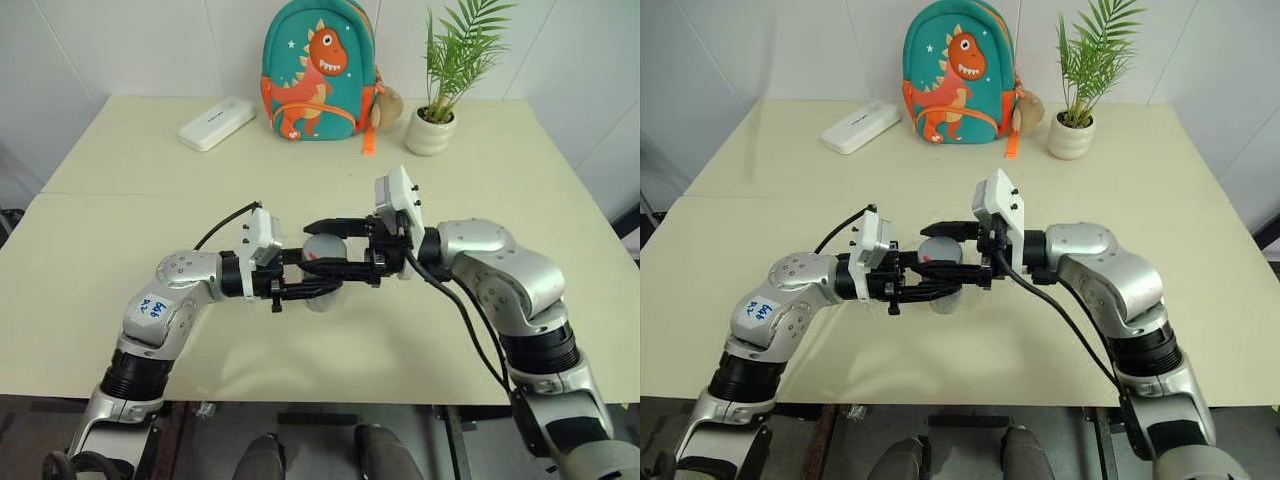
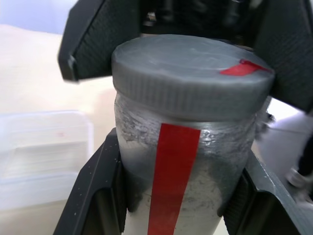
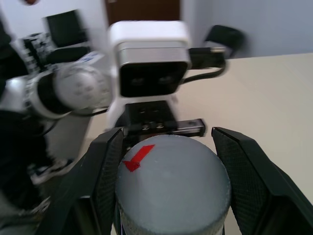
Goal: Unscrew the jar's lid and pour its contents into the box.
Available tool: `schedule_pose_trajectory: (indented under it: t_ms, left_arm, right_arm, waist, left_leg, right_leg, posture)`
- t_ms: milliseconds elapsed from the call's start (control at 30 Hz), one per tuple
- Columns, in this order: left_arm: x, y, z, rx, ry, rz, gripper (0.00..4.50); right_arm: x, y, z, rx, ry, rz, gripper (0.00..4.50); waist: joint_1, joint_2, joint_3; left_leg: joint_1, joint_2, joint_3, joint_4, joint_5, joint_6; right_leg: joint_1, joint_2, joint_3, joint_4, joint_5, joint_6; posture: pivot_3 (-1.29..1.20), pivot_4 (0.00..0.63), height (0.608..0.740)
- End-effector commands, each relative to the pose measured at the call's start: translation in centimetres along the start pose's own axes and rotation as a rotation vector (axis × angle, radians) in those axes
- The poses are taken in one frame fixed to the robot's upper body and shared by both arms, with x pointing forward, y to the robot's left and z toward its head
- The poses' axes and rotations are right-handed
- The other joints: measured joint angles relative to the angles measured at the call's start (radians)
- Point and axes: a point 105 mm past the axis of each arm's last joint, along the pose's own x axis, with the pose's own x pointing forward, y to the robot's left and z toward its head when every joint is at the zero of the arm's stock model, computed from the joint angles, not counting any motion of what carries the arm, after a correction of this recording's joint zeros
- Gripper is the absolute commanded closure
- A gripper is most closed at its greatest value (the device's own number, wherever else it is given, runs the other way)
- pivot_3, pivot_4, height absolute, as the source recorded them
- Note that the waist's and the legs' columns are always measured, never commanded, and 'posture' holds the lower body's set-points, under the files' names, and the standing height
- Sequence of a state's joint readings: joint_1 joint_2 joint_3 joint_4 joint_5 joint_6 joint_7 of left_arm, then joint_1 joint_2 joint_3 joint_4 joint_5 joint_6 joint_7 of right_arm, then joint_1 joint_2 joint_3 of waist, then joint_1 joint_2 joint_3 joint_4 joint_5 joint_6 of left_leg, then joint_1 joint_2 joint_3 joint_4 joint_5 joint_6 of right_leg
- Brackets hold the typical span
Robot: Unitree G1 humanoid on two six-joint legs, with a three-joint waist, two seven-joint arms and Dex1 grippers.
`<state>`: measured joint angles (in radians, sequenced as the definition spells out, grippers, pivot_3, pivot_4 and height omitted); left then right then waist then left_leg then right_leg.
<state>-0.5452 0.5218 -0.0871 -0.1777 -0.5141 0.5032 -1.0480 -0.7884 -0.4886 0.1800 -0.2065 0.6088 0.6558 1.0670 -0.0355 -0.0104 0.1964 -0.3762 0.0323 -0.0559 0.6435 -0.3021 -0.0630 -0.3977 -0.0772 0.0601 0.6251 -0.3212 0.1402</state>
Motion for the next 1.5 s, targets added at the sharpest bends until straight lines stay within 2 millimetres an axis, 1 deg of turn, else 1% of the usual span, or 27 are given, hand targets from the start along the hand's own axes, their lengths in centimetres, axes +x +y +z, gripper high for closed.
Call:
schedule_pose_trajectory:
  t_ms: [33, 100, 267, 300, 333, 367, 467, 600, 733, 800, 867, 1000, 1200, 1333, 1400, 1500]
  left_arm:
    - [0.3, -0.9, 1.7, 0.035, -0.067, -0.082, 2.53]
    - [0.4, -0.7, 1.9, 0.043, -0.085, -0.063, 2.53]
    - [0.2, -0.5, 2.1, 0.05, -0.103, -0.036, 2.53]
    - [0.2, -0.5, 2.1, 0.05, -0.103, -0.037, 2.53]
    - [0.2, -0.5, 2.1, 0.05, -0.103, -0.035, 2.53]
    - [0.1, -0.5, 2.1, 0.05, -0.103, -0.033, 2.53]
    - [-0.2, -0.2, 1.9, 0.046, -0.101, -0.021, 2.53]
    - [-0.9, 0.0, 1.8, 0.044, -0.091, -0.005, 2.53]
    - [-1.4, 0.5, 1.8, 0.049, -0.078, 0.01, 2.53]
    - [-1.3, 0.7, 1.9, 0.054, -0.08, 0.014, 2.53]
    - [-1.0, 0.9, 2.0, 0.058, -0.082, 0.014, 2.53]
    - [-0.5, 1.0, 2.2, 0.064, -0.09, -0.001, 2.53]
    - [-0.2, 0.8, 2.3, 0.067, -0.098, -0.01, 2.53]
    - [-0.3, 0.8, 2.3, 0.071, -0.098, -0.015, 2.53]
    - [-0.4, 0.8, 2.3, 0.073, -0.094, -0.014, 2.53]
    - [-0.7, 0.8, 2.0, 0.077, -0.086, -0.008, 2.53]
  right_arm:
    - [0.2, -0.4, 0.3, -0.056, 0.022, 0.034, 1.93]
    - [0.3, -0.7, 0.5, -0.055, 0.007, 0.021, 1.93]
    - [0.2, -0.9, 0.6, -0.015, -0.022, 0.002, 1.93]
    - [0.2, -1.3, 0.9, -0.011, -0.051, -0.031, 1.58]
    - [0.2, -1.3, 1.3, 0.008, -0.068, -0.026, 1.2]
    - [0.2, -1.6, 1.7, -0.003, -0.08, -0.047, 1.02]
    - [0.0, -2.3, 2.7, -0.055, -0.098, -0.103, 0.03]
    - [-1.0, -3.0, 3.4, -0.112, -0.079, -0.149, 0.03]
    - [-1.2, -2.4, 3.3, -0.114, -0.065, -0.143, 0.03]
    - [-0.4, -1.6, 3.3, -0.109, -0.066, -0.119, 0.03]
    - [0.5, -1.2, 3.2, -0.099, -0.067, -0.117, 0.03]
    - [1.4, -1.3, 2.4, -0.083, -0.055, -0.136, 0.03]
    - [1.8, -1.8, 2.0, -0.07, -0.052, -0.166, 0.03]
    - [0.7, -3.3, 2.6, -0.088, -0.066, -0.225, 0.03]
    - [0.2, -3.7, 2.7, -0.091, -0.066, -0.24, 0.03]
    - [-1.8, -4.6, 2.6, -0.091, -0.059, -0.29, 0.03]
  waist:
    - [0.001, 0.0, 0.0]
    - [0.006, 0.0, 0.0]
    - [0.008, 0.0, 0.0]
    - [0.008, 0.0, 0.0]
    - [0.007, 0.0, 0.0]
    - [0.007, 0.0, 0.0]
    - [0.006, 0.0, 0.0]
    - [0.006, 0.0, 0.0]
    - [0.007, 0.0, 0.0]
    - [0.007, 0.0, 0.0]
    - [0.007, 0.0, 0.0]
    - [0.006, 0.0, 0.0]
    - [0.005, 0.0, 0.0]
    - [0.006, 0.0, 0.0]
    - [0.006, 0.0, 0.0]
    - [0.007, 0.0, 0.0]
  left_leg:
    - [0.0, 0.0, 0.0, 0.0, 0.0, 0.0]
    - [0.0, 0.0, 0.0, 0.0, 0.0, 0.0]
    - [-0.001, 0.0, 0.0, 0.001, 0.0, 0.0]
    - [-0.001, 0.0, 0.0, 0.001, 0.0, 0.0]
    - [-0.001, 0.0, 0.0, 0.001, 0.0, 0.0]
    - [-0.001, 0.0, 0.0, 0.001, 0.0, 0.0]
    - [-0.001, 0.0, 0.0, 0.001, 0.0, 0.0]
    - [-0.001, 0.0, 0.0, 0.001, 0.0, 0.0]
    - [-0.001, 0.0, 0.0, 0.001, 0.0, 0.0]
    - [-0.001, 0.0, 0.0, 0.001, 0.0, 0.0]
    - [-0.001, 0.0, 0.0, 0.001, 0.0, 0.0]
    - [-0.001, 0.0, 0.0, 0.001, 0.0, 0.0]
    - [-0.001, 0.0, 0.0, 0.001, 0.0, 0.0]
    - [-0.001, 0.0, 0.0, 0.001, 0.0, 0.0]
    - [-0.001, 0.0, 0.0, 0.002, 0.0, 0.0]
    - [-0.001, 0.0, 0.0, 0.001, 0.0, 0.0]
  right_leg:
    - [0.0, 0.0, 0.0, 0.0, 0.0, 0.0]
    - [0.0, 0.0, 0.0, 0.0, 0.0, 0.0]
    - [0.0, 0.0, 0.0, -0.001, 0.0, 0.0]
    - [0.0, 0.0, 0.0, -0.001, 0.0, 0.0]
    - [0.0, 0.0, 0.0, -0.001, 0.0, 0.0]
    - [0.0, 0.0, 0.0, -0.001, 0.0, 0.0]
    - [0.0, 0.0, 0.0, 0.0, 0.0, 0.0]
    - [-0.001, 0.0, 0.0, 0.0, 0.0, 0.0]
    - [-0.001, 0.0, 0.0, 0.0, 0.0, 0.0]
    - [-0.001, 0.0, 0.0, -0.001, 0.0, 0.0]
    - [-0.001, 0.0, 0.0, -0.001, 0.0, 0.0]
    - [-0.001, 0.0, 0.0, 0.0, 0.0, 0.0]
    - [-0.001, 0.0, 0.0, 0.0, 0.0, 0.0]
    - [-0.001, 0.0, 0.0, 0.0, 0.0, 0.0]
    - [-0.001, 0.0, 0.0, 0.001, 0.0, 0.0]
    - [-0.001, 0.0, 0.0, 0.001, 0.0, 0.0]
  posture:
    - [0.0, 0.15, 0.74]
    - [0.0, 0.15, 0.74]
    - [0.0, 0.15, 0.74]
    - [0.0, 0.15, 0.74]
    - [0.0, 0.15, 0.74]
    - [0.0, 0.15, 0.74]
    - [0.0, 0.15, 0.74]
    - [0.0, 0.15, 0.74]
    - [0.0, 0.15, 0.74]
    - [0.0, 0.15, 0.74]
    - [0.0, 0.15, 0.74]
    - [0.0, 0.15, 0.74]
    - [0.0, 0.15, 0.74]
    - [0.0, 0.15, 0.74]
    - [0.0, 0.15, 0.74]
    - [0.0, 0.15, 0.74]
